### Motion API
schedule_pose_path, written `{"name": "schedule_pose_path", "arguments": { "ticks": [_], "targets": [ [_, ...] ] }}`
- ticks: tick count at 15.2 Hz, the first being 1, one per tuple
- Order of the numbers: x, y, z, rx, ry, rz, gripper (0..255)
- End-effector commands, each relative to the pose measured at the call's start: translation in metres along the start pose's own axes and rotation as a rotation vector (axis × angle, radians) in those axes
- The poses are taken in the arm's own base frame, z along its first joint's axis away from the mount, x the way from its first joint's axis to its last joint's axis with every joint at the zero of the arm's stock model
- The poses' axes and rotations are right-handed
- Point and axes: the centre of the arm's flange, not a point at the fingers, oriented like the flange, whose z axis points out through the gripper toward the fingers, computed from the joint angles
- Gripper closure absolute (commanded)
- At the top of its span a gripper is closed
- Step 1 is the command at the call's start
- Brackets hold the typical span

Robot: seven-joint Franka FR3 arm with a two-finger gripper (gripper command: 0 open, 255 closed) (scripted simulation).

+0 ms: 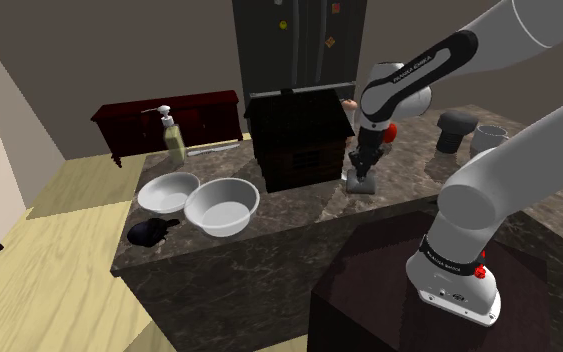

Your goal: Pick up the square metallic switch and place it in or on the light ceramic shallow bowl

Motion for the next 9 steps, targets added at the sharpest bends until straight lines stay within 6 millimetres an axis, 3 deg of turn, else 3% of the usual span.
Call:
{"name": "schedule_pose_path", "arguments": {
  "ticks": [1, 3, 7, 8, 9],
  "targets": [
    [-0.008, -0.001, 0.014, -0.001, -0.039, -0.001, 255],
    [-0.010, 0.002, 0.015, 0.000, -0.039, -0.001, 255],
    [-0.007, -0.003, 0.000, -0.001, -0.009, -0.001, 255],
    [-0.007, -0.003, 0.000, -0.001, -0.009, -0.001, 0],
    [0.026, 0.007, -0.002, 0.025, -0.150, -0.085, 0]
  ]
}}
